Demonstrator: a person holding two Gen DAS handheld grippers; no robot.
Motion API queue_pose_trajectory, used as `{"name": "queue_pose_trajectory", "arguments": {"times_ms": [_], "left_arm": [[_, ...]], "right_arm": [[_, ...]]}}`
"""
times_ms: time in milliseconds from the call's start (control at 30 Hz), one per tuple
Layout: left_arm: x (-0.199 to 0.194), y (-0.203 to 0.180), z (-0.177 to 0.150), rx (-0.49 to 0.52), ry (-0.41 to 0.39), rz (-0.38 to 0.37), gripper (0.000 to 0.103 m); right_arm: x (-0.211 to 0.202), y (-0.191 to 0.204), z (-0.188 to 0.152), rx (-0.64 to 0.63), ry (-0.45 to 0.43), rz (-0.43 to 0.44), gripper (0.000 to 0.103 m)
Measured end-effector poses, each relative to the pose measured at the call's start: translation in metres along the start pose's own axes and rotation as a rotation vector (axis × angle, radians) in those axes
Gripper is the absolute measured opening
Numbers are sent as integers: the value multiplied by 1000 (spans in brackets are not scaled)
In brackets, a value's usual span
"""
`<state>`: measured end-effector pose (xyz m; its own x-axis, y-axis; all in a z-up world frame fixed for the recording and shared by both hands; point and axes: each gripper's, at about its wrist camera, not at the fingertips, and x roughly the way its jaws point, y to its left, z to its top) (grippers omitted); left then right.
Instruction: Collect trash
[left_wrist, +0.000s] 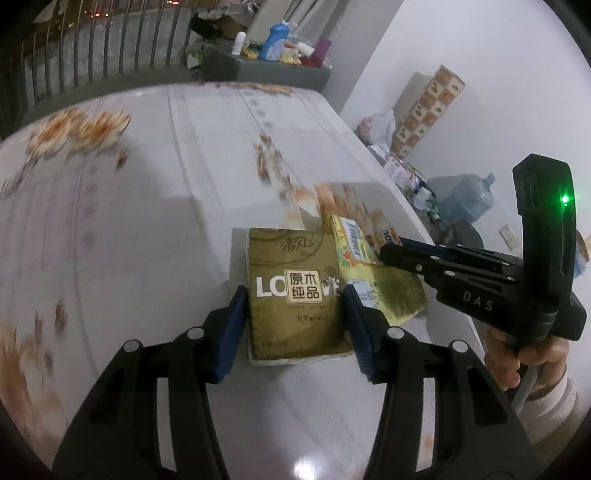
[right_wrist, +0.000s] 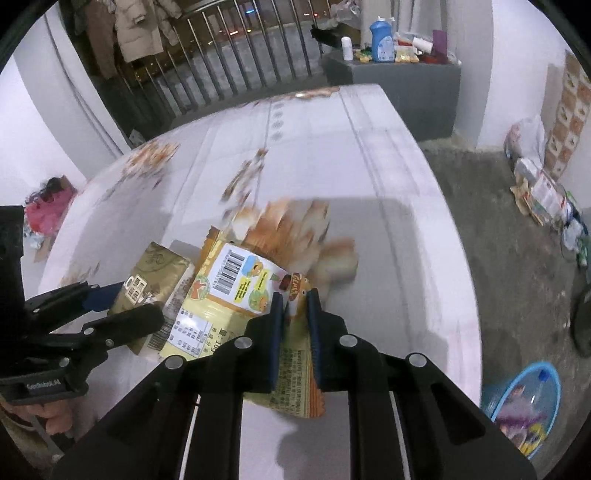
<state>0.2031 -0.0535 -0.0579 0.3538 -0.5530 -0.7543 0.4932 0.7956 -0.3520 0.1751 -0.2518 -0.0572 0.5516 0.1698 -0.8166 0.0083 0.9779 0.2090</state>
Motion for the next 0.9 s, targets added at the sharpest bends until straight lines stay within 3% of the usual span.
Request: {"name": "queue_pose_trajectory", "arguments": {"times_ms": [200,367,533,667,800,900], "left_arm": [[-40,-3,-59,-15,22,-10,50],[-61,-3,-89,-26,-12,26,54],[-75,5,-105,-60,-41,54,74],[-83,13,-112,-78,-67,66,84],[-88,16,-117,-70,-98,93,90],[-89,18,-118,-69,-115,72,91]], "right_arm": [[-29,23,-52,70,22,52,14],[-44,38,-76,98,8,47,16],[-61,38,-77,118,-13,7,32],[-74,41,-82,110,-50,-27,56],[-69,40,-90,126,-33,-48,66],[-62,38,-94,138,-10,-59,69]]}}
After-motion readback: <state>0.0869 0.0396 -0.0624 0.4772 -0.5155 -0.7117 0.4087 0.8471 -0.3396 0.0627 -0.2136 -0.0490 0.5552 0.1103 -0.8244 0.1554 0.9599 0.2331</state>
